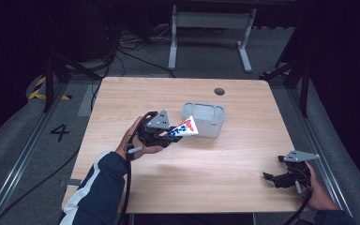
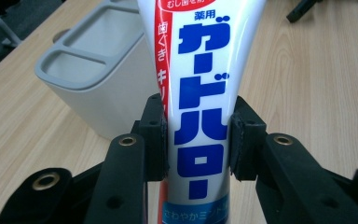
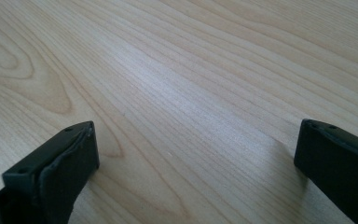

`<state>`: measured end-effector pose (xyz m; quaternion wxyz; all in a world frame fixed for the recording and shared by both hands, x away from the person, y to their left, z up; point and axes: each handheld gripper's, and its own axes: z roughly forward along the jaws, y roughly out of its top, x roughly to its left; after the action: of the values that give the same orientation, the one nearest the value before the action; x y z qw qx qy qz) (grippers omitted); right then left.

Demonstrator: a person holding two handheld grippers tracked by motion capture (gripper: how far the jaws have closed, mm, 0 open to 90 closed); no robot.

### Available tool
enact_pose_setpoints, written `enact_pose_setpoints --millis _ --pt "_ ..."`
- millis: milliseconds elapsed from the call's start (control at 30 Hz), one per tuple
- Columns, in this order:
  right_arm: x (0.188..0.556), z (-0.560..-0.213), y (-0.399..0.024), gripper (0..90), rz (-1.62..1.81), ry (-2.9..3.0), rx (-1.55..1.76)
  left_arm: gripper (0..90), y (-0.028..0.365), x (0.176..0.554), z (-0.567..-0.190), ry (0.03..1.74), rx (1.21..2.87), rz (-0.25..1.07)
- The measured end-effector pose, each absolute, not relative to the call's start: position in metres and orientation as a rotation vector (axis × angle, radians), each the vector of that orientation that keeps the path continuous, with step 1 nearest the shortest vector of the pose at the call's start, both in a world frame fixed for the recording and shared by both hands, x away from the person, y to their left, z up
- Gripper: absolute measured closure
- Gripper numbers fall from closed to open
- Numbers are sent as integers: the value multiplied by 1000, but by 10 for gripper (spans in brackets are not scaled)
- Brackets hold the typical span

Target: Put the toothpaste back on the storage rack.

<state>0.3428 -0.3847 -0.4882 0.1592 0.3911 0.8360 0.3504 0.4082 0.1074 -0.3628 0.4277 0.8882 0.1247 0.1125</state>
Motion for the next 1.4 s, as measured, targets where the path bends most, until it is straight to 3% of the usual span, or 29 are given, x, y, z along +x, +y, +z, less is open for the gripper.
enact_pose_setpoints --millis 1400 --pt "343 -488 -385 1 1002 2390 1118 657 50 448 -342 403 1949 319"
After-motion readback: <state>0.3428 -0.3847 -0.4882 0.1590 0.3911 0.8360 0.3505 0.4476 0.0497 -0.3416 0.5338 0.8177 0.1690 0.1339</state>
